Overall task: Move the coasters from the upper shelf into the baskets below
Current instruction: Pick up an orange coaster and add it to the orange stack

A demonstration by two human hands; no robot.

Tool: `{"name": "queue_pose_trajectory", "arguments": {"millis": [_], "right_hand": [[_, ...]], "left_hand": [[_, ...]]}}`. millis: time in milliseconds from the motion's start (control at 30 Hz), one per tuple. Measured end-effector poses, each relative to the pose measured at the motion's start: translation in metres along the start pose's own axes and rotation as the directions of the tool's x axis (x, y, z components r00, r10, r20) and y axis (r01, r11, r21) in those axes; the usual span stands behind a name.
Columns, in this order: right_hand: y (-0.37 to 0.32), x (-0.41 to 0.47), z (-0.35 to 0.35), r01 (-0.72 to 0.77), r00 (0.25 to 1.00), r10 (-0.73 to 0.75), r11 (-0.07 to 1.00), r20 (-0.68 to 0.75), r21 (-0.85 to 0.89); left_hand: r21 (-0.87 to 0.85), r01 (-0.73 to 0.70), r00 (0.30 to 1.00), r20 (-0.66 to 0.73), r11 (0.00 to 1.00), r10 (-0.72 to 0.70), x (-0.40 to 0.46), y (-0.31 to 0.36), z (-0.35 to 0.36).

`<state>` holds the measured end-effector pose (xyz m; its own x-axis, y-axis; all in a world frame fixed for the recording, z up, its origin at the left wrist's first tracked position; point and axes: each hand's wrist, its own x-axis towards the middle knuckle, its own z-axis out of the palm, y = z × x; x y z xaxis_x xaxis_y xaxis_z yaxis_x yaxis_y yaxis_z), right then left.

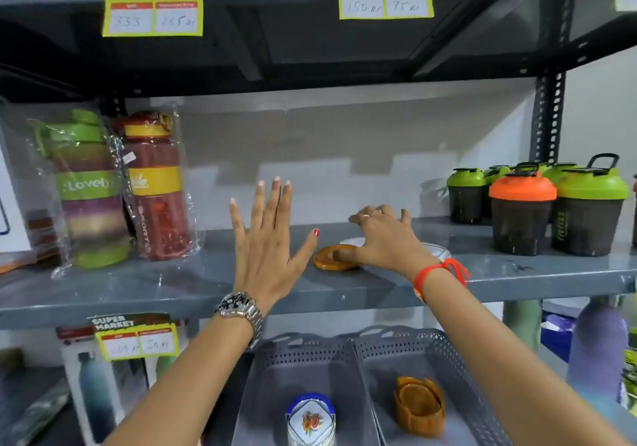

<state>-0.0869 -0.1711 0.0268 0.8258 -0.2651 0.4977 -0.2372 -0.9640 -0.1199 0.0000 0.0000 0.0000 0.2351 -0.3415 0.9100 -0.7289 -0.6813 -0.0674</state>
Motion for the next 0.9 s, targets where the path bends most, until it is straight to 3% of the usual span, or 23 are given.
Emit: {"name": "queue_pose_trajectory", "arguments": {"millis": [200, 300, 433, 567, 700, 900], "right_hand": [[-0.005, 0.005, 0.013, -0.092, 0.974, 0.105, 0.993, 0.202, -0.071], [-0.004, 0.011, 0.015, -0.149, 0.964, 0.157, 0.987, 0.216, -0.054], [-0.005, 0.013, 0.02, -0.183, 0.964, 0.177, 0.983, 0.199, 0.01], [-0.009, 0.01, 0.023, -0.208, 0.975, 0.208, 0.978, 0.08, 0.001], [-0.013, -0.002, 0.027, -0.182, 0.97, 0.167, 0.981, -0.174, -0.072], [-0.029, -0.018, 0.013, -0.202, 0.832, 0.174, 0.979, -0.527, 0.005]], "left_hand": [[0.048, 0.082, 0.995, 0.06, 0.995, -0.085, -0.043, -0.018, 0.005], [0.13, 0.002, 0.996, 0.084, 0.992, -0.013, -0.048, -0.02, 0.007], [0.144, 0.0, 0.997, 0.08, 0.99, -0.011, -0.049, -0.018, 0.007], [0.138, 0.017, 0.996, 0.086, 0.99, -0.029, -0.049, -0.018, 0.007], [0.143, 0.026, 0.995, 0.089, 0.989, -0.039, -0.051, -0.017, 0.008], [0.14, 0.03, 0.995, 0.093, 0.99, -0.044, -0.051, -0.017, 0.008]]}}
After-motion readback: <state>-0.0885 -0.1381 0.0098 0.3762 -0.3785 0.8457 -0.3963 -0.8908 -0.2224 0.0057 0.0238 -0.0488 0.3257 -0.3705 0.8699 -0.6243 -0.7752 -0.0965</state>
